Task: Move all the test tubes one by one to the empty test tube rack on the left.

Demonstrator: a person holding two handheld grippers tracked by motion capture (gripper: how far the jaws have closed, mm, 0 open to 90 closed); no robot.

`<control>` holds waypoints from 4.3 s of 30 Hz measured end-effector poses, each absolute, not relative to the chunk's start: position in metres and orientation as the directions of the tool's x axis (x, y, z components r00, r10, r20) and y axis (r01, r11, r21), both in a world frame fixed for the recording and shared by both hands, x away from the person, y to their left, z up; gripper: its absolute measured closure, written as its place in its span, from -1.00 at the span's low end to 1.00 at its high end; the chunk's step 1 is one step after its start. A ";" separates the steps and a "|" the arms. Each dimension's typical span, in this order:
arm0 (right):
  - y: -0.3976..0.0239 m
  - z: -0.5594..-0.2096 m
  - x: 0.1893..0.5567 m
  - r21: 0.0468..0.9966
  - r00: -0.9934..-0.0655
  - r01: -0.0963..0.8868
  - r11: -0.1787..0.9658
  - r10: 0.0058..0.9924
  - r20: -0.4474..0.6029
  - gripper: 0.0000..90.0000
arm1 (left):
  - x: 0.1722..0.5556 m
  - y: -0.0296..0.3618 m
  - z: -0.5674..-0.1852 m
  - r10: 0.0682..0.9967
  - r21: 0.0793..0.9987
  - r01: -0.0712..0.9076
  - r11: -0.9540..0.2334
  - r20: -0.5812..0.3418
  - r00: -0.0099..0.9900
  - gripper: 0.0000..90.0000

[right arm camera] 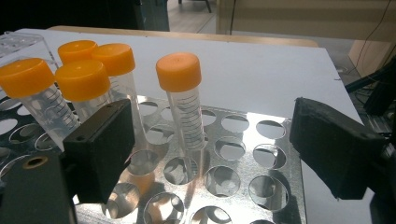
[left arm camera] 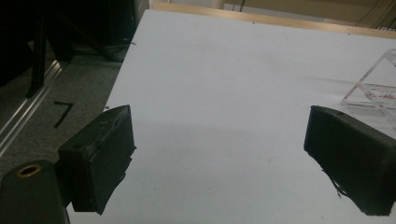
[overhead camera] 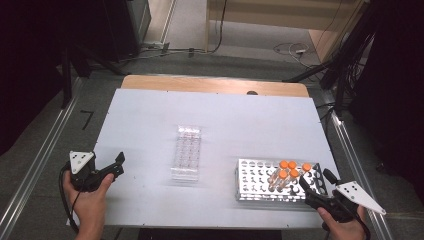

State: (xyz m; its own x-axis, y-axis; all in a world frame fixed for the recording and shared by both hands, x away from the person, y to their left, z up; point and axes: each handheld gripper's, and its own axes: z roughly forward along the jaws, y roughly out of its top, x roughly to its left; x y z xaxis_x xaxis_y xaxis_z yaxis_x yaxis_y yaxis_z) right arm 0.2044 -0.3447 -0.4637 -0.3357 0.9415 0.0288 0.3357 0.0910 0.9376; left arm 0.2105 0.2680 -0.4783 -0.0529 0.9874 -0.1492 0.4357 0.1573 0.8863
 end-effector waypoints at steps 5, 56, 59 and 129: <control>-0.344 -0.464 0.206 0.939 -0.331 0.333 0.090 0.943 0.028 -0.59 | 0.211 0.268 -0.478 0.988 0.887 0.436 0.155 -0.147 -0.052 -0.80; -0.336 -0.472 0.217 0.920 -0.411 0.330 0.211 0.909 -0.060 0.58 | 0.211 0.268 -0.479 0.988 0.885 0.439 0.155 -0.149 -0.049 -0.80; -0.335 -0.471 0.217 0.920 -0.413 0.328 0.215 0.909 -0.066 0.59 | 0.211 0.268 -0.479 0.988 0.885 0.439 0.155 -0.149 -0.048 -0.80; -0.346 -0.418 0.191 0.969 -0.414 0.229 0.095 0.910 0.008 0.61 | 0.209 0.265 -0.477 0.988 0.887 0.436 0.151 -0.151 -0.034 -0.79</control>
State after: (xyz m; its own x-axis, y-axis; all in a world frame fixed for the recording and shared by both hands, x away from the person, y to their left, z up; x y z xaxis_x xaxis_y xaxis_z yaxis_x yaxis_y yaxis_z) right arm 0.1907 -0.3460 -0.4183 -0.4137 0.9104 0.0081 0.2292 0.0955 0.9687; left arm 0.2094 0.2647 -0.4774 -0.0337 0.9879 -0.1514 0.4362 0.1508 0.8871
